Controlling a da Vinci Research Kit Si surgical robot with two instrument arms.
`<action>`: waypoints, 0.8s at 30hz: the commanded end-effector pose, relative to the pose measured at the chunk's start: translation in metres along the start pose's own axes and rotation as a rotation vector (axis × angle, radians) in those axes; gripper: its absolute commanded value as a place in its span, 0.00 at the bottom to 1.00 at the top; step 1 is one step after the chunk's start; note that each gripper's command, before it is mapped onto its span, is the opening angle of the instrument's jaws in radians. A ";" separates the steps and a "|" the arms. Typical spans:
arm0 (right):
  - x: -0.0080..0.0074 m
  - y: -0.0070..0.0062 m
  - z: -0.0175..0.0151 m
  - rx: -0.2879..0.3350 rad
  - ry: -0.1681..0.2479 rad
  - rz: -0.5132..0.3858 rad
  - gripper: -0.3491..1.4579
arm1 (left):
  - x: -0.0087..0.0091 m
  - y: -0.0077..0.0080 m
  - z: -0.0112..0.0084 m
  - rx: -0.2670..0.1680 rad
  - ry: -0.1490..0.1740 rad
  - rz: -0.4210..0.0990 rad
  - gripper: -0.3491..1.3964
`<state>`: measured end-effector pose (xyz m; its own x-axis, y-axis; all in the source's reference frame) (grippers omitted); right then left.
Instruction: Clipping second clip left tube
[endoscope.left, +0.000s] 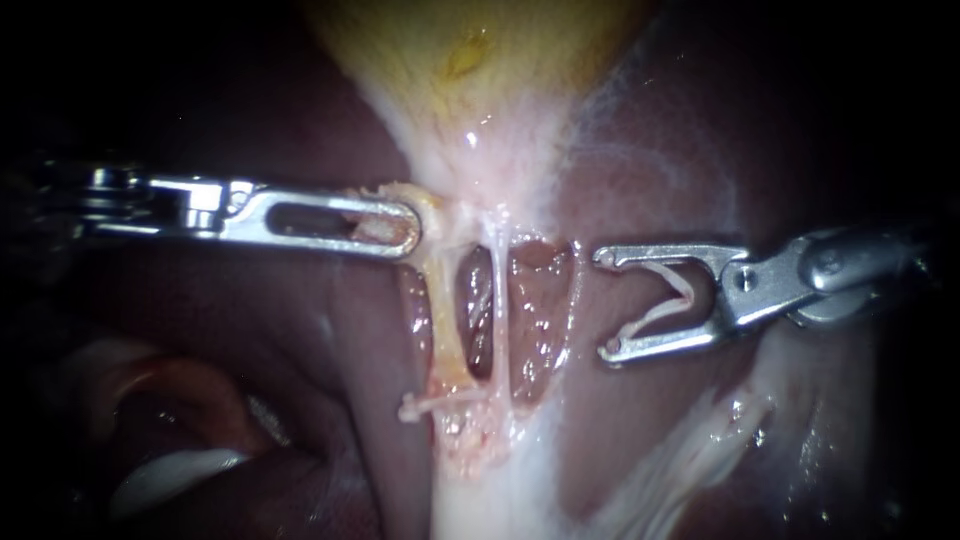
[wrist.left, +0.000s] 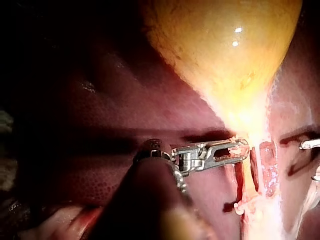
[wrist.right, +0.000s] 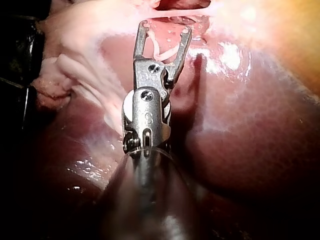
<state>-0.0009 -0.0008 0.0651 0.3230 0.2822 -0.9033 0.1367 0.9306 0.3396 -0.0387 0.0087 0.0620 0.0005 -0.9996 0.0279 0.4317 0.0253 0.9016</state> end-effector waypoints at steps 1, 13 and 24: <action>0.0001 0.0000 0.0000 0.001 0.000 0.000 0.47 | 0.0001 -0.0004 -0.0003 0.005 -0.004 -0.010 0.00; 0.0001 -0.0002 0.0007 0.004 0.001 -0.001 0.47 | 0.0003 -0.0015 -0.0007 0.006 -0.007 -0.008 0.00; -0.0016 -0.0012 0.0066 0.034 0.007 -0.022 0.47 | 0.0004 -0.0015 -0.0006 0.006 -0.007 -0.008 0.00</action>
<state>0.0054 -0.0042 0.0684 0.3123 0.2652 -0.9122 0.1781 0.9268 0.3305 -0.0388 0.0083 0.0604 -0.0096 -0.9997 0.0240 0.4264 0.0176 0.9043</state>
